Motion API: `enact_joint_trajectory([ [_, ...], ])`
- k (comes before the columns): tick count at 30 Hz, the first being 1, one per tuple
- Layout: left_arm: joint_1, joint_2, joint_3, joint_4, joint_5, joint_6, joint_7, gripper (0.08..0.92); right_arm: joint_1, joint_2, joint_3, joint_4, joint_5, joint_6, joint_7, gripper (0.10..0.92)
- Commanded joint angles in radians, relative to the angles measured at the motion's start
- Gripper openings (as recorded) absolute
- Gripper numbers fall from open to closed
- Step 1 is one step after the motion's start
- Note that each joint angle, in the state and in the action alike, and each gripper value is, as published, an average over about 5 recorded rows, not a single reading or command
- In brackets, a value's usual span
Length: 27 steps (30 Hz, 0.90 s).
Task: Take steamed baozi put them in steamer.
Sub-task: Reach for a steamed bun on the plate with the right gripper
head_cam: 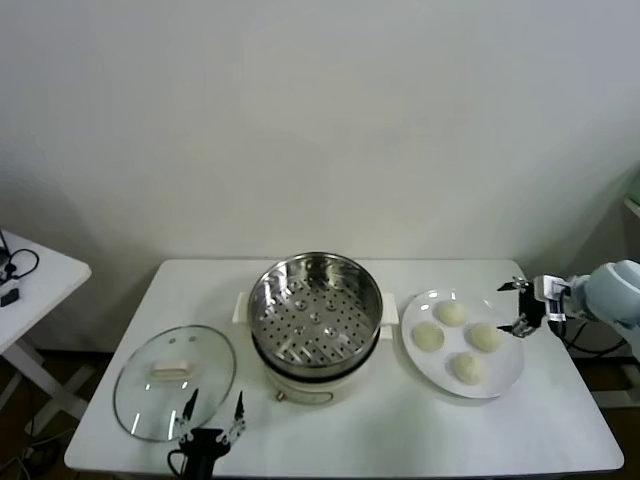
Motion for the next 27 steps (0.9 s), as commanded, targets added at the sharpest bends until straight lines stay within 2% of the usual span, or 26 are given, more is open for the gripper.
enact_joint_trajectory([
  [1, 0.002, -0.004, 0.003, 0.002, 0.006, -0.002, 0.001, 0.823, 0.369, 0.162, -0.392, -0.237, -0.056, 0.039, -0.113, 0.823],
  [13, 0.004, -0.020, -0.005, 0.015, 0.017, -0.006, 0.002, 0.823, 0.370, 0.369, -0.398, -0.495, -0.122, 0.130, -0.127, 0.823],
  [27, -0.009, -0.022, -0.012, 0.061, 0.043, -0.016, 0.004, 0.823, 0.334, 0.471, -0.323, -0.634, -0.168, 0.141, -0.119, 0.823],
])
